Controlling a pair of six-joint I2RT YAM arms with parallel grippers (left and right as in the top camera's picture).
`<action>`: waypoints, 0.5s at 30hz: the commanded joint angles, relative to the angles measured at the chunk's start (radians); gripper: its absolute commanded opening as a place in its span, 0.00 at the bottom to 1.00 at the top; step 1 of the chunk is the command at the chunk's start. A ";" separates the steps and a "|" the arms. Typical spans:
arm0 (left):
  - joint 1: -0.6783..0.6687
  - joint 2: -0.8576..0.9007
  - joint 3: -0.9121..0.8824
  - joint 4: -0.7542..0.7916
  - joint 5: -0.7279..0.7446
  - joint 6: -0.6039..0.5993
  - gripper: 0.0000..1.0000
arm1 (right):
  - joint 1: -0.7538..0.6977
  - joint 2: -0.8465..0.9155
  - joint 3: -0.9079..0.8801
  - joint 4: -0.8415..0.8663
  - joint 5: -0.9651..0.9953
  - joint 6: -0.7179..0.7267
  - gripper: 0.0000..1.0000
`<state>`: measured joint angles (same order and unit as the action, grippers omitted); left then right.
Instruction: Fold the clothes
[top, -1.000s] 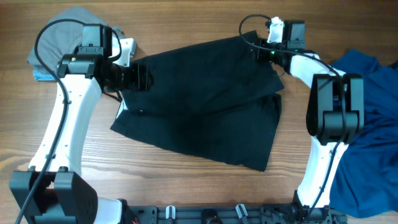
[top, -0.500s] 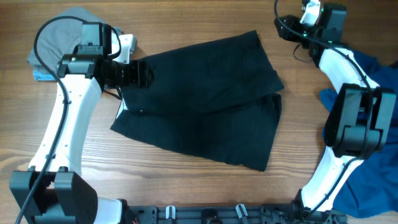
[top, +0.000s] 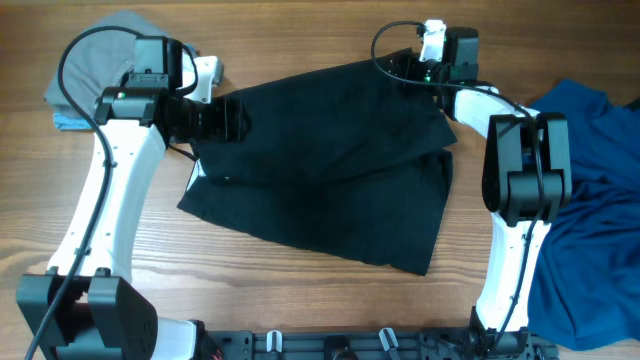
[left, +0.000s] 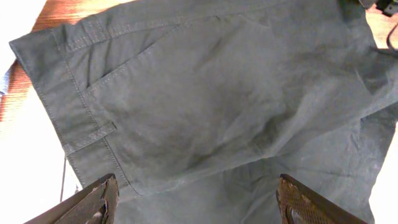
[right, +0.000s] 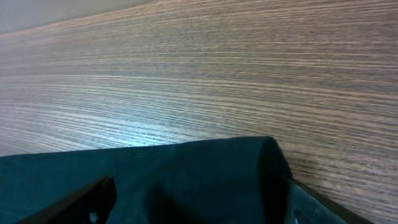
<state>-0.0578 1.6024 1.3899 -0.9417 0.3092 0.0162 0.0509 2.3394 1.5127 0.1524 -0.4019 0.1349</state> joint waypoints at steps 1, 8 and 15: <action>-0.017 -0.016 0.004 -0.001 0.016 0.002 0.82 | -0.006 0.034 0.002 -0.006 0.055 -0.028 0.86; -0.017 -0.016 0.004 -0.001 0.016 0.002 0.83 | -0.017 0.020 0.002 -0.061 -0.092 -0.024 0.05; -0.017 -0.016 0.004 0.006 0.003 0.003 0.84 | -0.148 -0.237 0.002 -0.109 -0.248 0.098 0.04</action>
<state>-0.0719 1.6024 1.3899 -0.9413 0.3096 0.0166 -0.0219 2.2807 1.5066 0.0410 -0.5220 0.2020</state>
